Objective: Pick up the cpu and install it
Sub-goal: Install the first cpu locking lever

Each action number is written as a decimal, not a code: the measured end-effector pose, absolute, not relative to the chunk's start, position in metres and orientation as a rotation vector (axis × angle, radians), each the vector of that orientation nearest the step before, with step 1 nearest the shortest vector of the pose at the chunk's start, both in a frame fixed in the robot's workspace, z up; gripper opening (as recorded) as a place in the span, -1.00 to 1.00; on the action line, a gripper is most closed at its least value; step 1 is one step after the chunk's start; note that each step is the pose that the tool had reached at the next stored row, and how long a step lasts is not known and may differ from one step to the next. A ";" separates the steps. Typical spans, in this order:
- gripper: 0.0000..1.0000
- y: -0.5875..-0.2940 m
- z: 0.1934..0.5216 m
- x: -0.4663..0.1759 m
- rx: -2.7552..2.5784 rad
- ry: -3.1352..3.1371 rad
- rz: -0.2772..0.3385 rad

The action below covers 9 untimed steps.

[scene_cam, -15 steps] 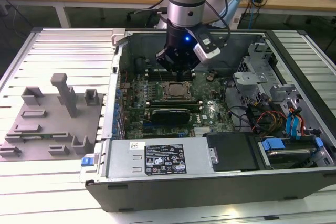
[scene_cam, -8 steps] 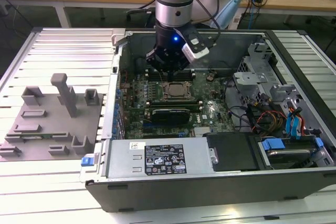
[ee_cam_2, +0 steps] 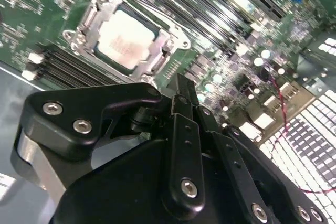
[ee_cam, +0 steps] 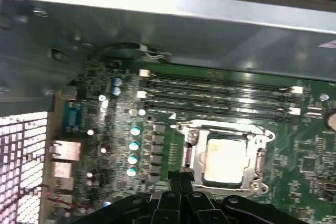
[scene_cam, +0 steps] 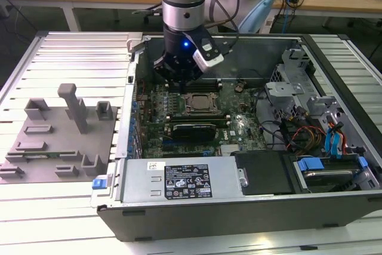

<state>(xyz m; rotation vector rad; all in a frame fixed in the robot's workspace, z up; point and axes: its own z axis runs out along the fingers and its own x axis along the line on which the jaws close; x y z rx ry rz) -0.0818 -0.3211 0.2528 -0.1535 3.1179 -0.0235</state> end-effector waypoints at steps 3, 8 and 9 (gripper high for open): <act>-0.79 -0.321 0.253 -0.087 -0.154 3.118 -0.023; -0.79 -0.321 0.253 -0.088 -0.153 3.117 0.014; -0.79 -0.321 0.253 -0.088 -0.153 3.116 0.045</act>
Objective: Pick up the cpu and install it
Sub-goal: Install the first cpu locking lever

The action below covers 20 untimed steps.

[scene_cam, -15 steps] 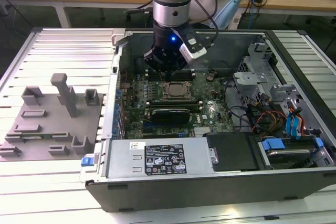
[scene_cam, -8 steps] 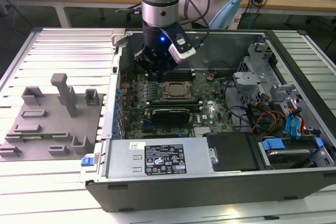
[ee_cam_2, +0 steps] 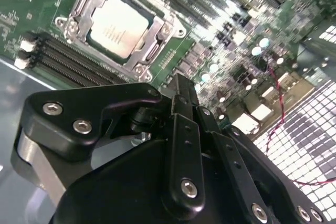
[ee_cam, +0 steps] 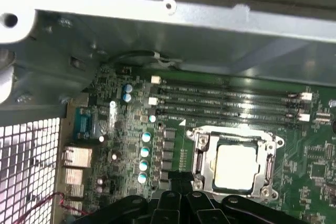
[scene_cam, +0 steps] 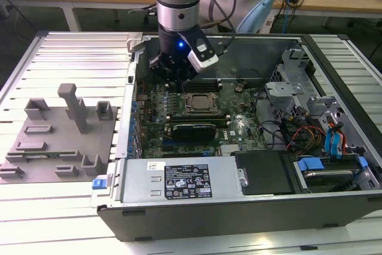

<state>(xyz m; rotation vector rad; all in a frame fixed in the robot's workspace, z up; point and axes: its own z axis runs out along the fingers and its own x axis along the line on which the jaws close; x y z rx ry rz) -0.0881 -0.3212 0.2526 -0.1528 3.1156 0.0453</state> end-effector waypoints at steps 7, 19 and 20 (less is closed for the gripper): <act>-0.79 -0.322 0.252 -0.092 -0.151 3.108 0.158; -0.79 -0.322 0.252 -0.098 -0.149 3.095 0.291; -0.79 -0.322 0.252 -0.098 -0.149 3.093 0.302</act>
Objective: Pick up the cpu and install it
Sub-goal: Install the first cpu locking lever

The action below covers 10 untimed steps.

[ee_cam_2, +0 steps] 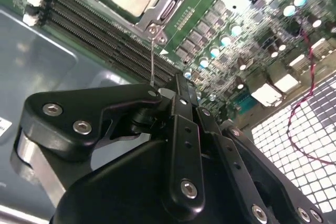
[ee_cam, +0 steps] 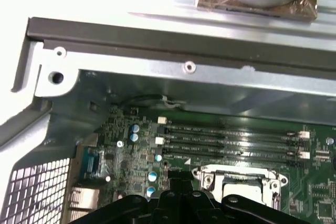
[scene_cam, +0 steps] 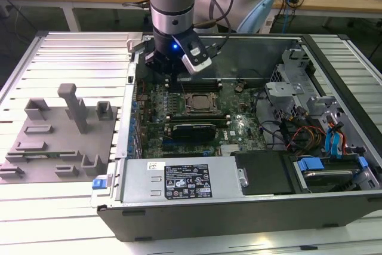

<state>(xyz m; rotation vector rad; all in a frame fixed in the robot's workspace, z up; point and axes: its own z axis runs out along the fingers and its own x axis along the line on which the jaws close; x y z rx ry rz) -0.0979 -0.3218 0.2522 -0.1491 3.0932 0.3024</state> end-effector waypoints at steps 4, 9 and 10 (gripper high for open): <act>-0.79 -0.322 0.252 -0.098 -0.148 3.087 0.346; -0.79 -0.322 0.252 -0.098 -0.147 3.081 0.391; -0.79 -0.322 0.252 -0.098 -0.148 3.081 0.391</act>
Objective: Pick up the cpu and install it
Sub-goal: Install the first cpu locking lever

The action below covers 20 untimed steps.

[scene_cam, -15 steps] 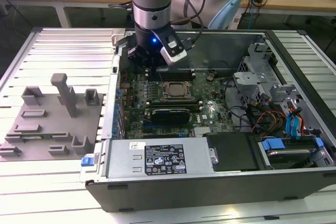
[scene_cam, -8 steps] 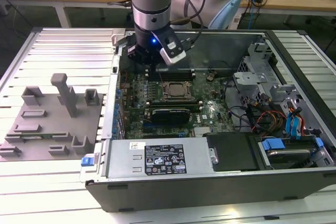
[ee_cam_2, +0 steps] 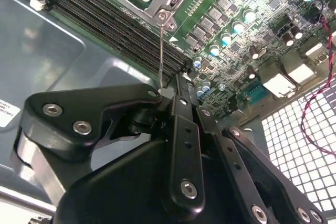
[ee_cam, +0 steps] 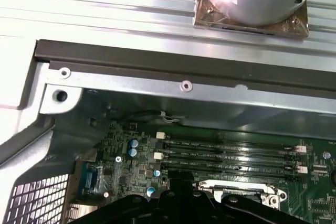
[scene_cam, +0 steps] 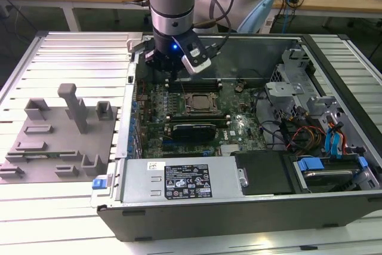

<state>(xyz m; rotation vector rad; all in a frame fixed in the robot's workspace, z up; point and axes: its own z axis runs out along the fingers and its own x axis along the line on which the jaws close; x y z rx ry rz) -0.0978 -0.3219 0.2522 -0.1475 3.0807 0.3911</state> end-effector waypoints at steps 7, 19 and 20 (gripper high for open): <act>-0.79 -0.322 0.251 -0.074 -0.148 3.081 0.391; -0.79 -0.322 0.249 -0.054 -0.064 3.079 0.377; -0.79 -0.322 0.248 -0.054 -0.047 3.078 0.375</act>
